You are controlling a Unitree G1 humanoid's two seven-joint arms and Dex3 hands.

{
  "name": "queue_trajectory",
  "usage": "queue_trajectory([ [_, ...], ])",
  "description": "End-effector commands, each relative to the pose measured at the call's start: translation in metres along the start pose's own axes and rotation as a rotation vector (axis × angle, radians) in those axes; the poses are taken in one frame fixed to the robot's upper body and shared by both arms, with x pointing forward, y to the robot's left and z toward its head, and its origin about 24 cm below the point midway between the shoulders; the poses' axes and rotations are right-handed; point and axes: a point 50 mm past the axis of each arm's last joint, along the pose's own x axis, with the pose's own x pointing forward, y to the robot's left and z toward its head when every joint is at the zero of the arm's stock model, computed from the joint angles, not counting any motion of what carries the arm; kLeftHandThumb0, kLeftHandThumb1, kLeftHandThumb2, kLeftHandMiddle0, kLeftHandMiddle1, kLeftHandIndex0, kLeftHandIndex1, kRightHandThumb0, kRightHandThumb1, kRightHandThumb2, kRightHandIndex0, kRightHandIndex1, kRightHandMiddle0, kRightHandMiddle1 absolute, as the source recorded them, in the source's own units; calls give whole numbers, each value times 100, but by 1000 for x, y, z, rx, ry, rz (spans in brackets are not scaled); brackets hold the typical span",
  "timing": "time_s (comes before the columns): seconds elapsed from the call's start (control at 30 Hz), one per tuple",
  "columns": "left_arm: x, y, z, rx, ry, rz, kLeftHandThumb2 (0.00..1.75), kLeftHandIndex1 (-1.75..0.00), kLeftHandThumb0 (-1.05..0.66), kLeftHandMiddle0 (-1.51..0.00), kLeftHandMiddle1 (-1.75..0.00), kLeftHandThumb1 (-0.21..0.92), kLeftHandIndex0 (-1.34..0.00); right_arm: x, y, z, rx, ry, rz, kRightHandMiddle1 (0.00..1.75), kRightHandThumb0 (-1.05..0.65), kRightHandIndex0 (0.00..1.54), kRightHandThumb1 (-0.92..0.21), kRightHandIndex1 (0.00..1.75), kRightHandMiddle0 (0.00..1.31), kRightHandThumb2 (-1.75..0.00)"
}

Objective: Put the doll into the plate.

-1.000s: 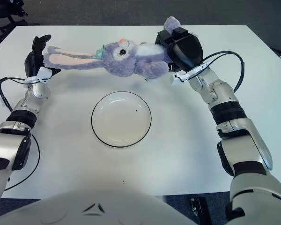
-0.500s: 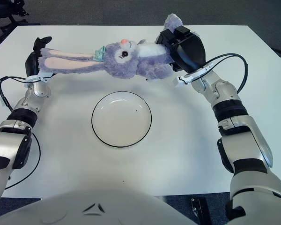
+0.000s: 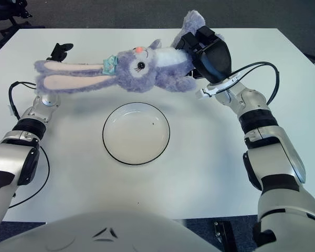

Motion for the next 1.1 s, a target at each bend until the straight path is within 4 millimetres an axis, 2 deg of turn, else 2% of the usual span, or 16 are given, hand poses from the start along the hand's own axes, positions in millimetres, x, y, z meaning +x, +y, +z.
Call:
queue_trajectory([
  [0.0,5,1,6,-24,-30,1,44,-69,-44,-58,-15,92,-22,5,-4,1,6,-21,-35,175,39,42,-56,175,56,-100],
  [0.33,6,-4,10,-51,-50,-29,44,-71,-43,-60,-15,92,-22,0,-1,7,41,-61,-63,175,39,41,-58,175,56,-98],
  [0.37,6,-5,11,-52,-52,-32,44,-71,-43,-60,-15,92,-22,0,-1,8,50,-72,-70,175,32,50,-60,175,58,-91],
  [0.4,6,-6,12,-55,-58,-37,44,-71,-43,-60,-15,92,-23,1,-1,10,63,-91,-78,175,22,63,-66,175,60,-73],
  [0.47,6,-7,13,-58,-68,-44,44,-72,-43,-61,-15,92,-23,1,-1,12,79,-122,-88,175,11,78,-77,175,62,-49],
  [0.57,6,-8,14,-60,-75,-49,44,-72,-43,-61,-15,92,-23,2,-2,13,89,-145,-94,175,5,84,-82,175,63,-38],
  [1.07,1,-22,38,-152,-262,-73,43,-82,-41,-70,-20,92,-27,3,-3,20,159,-323,-104,175,3,86,-88,175,60,-28],
])
